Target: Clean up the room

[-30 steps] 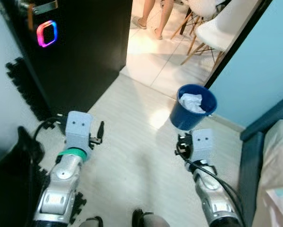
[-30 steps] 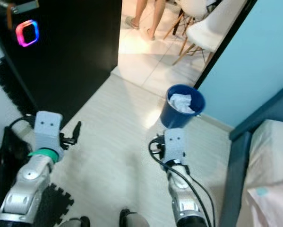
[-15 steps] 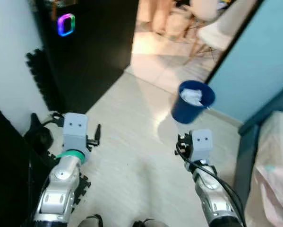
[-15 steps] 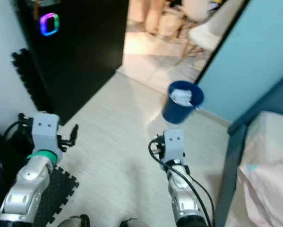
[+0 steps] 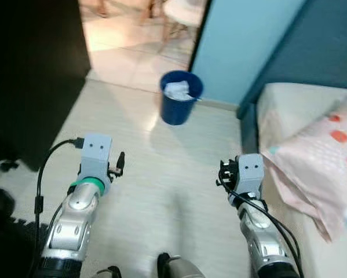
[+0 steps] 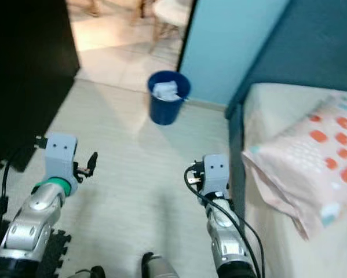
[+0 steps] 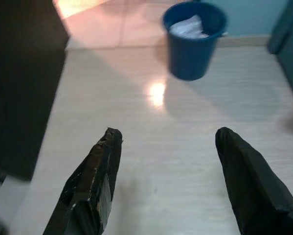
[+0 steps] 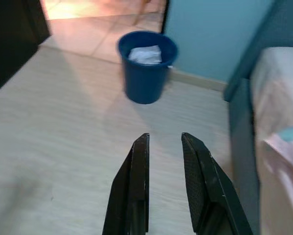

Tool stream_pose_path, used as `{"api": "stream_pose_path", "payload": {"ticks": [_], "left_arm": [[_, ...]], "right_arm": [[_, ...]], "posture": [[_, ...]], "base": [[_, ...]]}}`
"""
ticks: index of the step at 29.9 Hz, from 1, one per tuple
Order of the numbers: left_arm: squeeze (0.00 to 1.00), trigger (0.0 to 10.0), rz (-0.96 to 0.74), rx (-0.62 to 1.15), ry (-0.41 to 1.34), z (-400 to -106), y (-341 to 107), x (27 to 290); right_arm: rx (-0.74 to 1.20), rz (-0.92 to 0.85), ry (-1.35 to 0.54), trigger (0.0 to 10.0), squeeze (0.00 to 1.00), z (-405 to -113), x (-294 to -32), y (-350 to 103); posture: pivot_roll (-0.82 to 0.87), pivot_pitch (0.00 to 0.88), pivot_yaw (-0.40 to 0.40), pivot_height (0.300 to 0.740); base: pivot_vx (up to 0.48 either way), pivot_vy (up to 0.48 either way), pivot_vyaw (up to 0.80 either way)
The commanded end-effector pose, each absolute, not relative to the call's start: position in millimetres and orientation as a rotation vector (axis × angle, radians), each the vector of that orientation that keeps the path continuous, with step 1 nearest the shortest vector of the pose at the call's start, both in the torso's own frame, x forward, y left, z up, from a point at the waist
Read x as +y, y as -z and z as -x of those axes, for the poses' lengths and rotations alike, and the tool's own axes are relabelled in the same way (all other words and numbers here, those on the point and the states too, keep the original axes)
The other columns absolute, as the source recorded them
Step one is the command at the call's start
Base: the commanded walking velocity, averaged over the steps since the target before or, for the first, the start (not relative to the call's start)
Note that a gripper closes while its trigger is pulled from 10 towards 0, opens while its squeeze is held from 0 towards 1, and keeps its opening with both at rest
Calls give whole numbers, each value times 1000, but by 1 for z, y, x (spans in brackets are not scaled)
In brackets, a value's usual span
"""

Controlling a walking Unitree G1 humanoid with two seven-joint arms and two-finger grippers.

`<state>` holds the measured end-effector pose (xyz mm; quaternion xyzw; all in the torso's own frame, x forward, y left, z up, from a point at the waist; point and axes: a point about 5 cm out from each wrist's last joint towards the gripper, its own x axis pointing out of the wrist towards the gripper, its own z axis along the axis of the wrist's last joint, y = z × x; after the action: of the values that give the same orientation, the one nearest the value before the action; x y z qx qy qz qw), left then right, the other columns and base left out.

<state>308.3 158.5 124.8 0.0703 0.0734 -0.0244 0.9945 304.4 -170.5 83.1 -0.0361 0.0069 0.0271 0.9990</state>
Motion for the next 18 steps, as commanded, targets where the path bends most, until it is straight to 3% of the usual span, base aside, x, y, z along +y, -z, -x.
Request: {"api": "stream_pose_path", "payload": {"ticks": [1,18], "left_arm": [[0,10000,-129,152,66,-312,-125,156],[0,10000,-66,49,165,-324,-144,130]], "right_arm": [[18,59,-31,10000,0,-303,-175,-83],[-25,62,-59,10000,0,-300,-170,-88]], "posture": [[-57,98,4,740],[-92,58,16,740]], "base": [[0,0,-781],[0,0,-785]]}}
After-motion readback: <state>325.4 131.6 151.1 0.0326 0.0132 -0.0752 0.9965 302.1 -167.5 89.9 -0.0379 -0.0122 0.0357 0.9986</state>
